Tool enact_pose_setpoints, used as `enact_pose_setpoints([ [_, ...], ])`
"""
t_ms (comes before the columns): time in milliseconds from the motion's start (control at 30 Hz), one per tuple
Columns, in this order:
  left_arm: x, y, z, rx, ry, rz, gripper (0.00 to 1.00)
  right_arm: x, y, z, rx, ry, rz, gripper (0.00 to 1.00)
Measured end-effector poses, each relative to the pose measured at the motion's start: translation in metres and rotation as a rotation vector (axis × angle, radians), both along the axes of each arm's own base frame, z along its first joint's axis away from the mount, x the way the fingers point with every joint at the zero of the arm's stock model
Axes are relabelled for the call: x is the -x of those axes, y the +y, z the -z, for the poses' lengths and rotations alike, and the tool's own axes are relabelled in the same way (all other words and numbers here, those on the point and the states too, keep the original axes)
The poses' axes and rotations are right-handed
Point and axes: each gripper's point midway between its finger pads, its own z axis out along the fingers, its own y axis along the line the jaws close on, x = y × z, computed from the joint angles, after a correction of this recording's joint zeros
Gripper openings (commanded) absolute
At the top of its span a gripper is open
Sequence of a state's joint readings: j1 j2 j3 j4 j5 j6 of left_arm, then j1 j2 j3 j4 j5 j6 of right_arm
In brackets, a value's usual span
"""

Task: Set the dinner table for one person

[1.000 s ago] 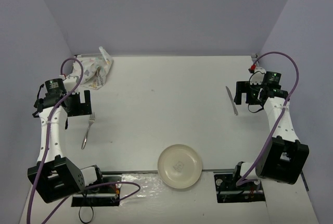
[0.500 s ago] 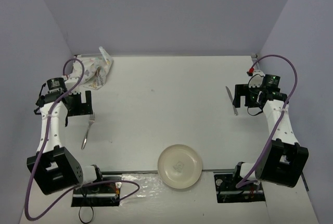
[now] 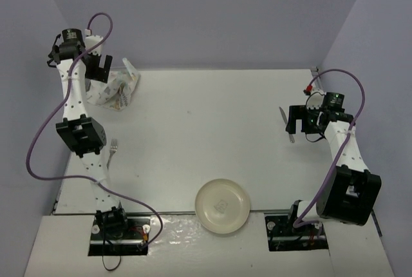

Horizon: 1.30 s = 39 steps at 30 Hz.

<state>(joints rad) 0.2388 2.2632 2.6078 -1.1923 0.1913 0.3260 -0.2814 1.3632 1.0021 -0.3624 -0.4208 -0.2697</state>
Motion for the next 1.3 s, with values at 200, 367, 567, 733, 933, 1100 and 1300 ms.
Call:
enact_pose_setpoints([
  [200, 0.012, -0.031, 0.066, 0.048, 0.219, 0.104, 0.93, 0.001, -0.003, -0.002, -0.001, -0.005, 0.013, 1.00],
  [367, 0.016, -0.046, 0.095, 0.045, 0.313, 0.144, 0.94, 0.001, -0.007, -0.009, 0.002, -0.029, 0.025, 1.00],
  [567, 0.018, -0.036, 0.136, -0.025, 0.421, 0.120, 0.94, 0.002, -0.008, -0.014, -0.003, -0.044, 0.029, 1.00],
  [733, 0.021, -0.026, 0.163, -0.081, 0.493, 0.106, 0.43, 0.003, -0.006, -0.018, -0.007, -0.056, 0.026, 1.00],
  [933, 0.021, -0.026, 0.166, -0.104, 0.505, 0.135, 0.00, 0.007, -0.006, -0.028, -0.008, -0.092, 0.030, 1.00],
  [1100, 0.026, -0.037, 0.177, -0.063, 0.531, 0.188, 0.00, 0.012, -0.009, -0.037, -0.008, -0.128, 0.046, 1.00],
  [1300, 0.031, -0.048, 0.185, -0.033, 0.556, 0.235, 0.11, 0.016, -0.009, -0.043, -0.018, -0.149, 0.054, 1.00],
])
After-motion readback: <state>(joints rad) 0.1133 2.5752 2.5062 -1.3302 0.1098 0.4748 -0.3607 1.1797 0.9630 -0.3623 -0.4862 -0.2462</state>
